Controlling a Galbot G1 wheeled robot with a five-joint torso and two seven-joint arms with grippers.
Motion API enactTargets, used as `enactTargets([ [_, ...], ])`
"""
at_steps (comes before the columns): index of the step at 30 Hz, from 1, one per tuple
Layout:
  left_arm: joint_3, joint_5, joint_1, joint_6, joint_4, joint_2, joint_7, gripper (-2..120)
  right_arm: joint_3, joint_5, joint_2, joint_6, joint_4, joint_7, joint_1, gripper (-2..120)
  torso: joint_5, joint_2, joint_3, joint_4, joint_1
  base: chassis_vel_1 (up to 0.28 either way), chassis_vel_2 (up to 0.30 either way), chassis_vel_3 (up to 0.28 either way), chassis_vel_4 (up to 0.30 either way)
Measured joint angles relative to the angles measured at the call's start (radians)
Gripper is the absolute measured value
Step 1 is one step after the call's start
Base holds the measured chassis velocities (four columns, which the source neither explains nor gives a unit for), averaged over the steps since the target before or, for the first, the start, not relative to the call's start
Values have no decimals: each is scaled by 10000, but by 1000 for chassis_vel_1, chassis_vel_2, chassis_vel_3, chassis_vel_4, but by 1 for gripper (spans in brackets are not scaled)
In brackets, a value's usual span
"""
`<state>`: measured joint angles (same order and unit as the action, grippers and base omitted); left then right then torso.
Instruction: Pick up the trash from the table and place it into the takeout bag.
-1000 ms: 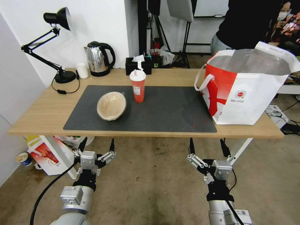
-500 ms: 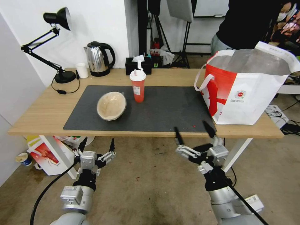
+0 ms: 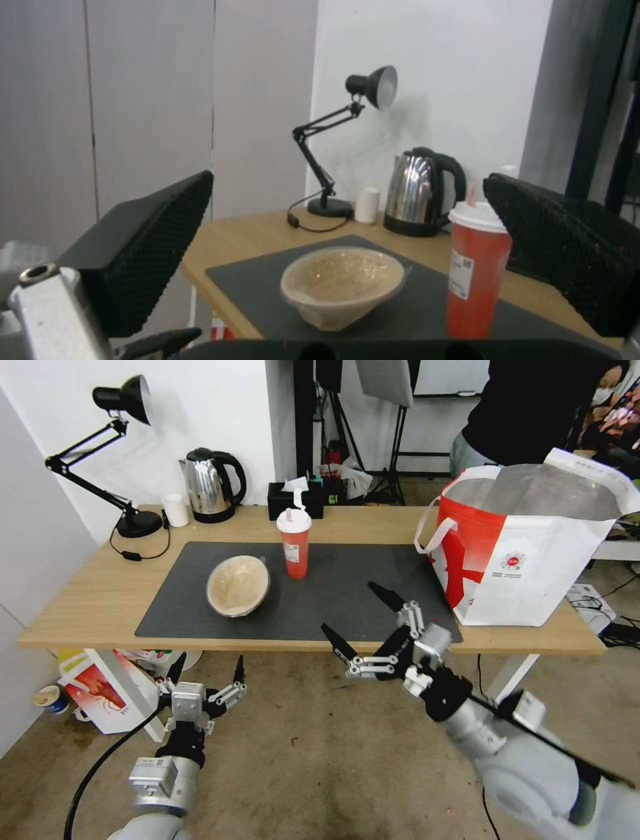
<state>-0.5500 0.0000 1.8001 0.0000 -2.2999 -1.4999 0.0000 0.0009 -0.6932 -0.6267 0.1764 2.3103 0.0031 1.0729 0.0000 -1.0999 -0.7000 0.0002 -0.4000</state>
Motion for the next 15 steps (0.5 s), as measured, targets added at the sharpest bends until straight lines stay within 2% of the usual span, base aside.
enactTargets([
  [3,0,0,0,0,0,0,0,100,-789,-615,26,-371,-263,325,-1237,100,2,1,-1,-1,0,0,0,0,0],
  [4,0,0,0,0,0,0,0,100,-789,-615,26,-371,-263,325,-1237,100,2,1,-1,-1,0,0,0,0,0],
  [7,0,0,0,0,0,0,0,100,-1939,-1698,-10,-928,-873,624,-2961,100,0,0,0,-3,0,0,0,0,0],
  [12,0,-1,0,0,0,0,0,100,-2489,-2306,-176,-1185,-1336,841,-4049,100,-1,0,0,-1,0,0,0,0,0],
  [15,0,0,0,0,0,-1,0,100,-3203,-3149,-557,-1483,-2125,1211,-5482,100,-2,1,-1,1,-1,0,0,0,0],
])
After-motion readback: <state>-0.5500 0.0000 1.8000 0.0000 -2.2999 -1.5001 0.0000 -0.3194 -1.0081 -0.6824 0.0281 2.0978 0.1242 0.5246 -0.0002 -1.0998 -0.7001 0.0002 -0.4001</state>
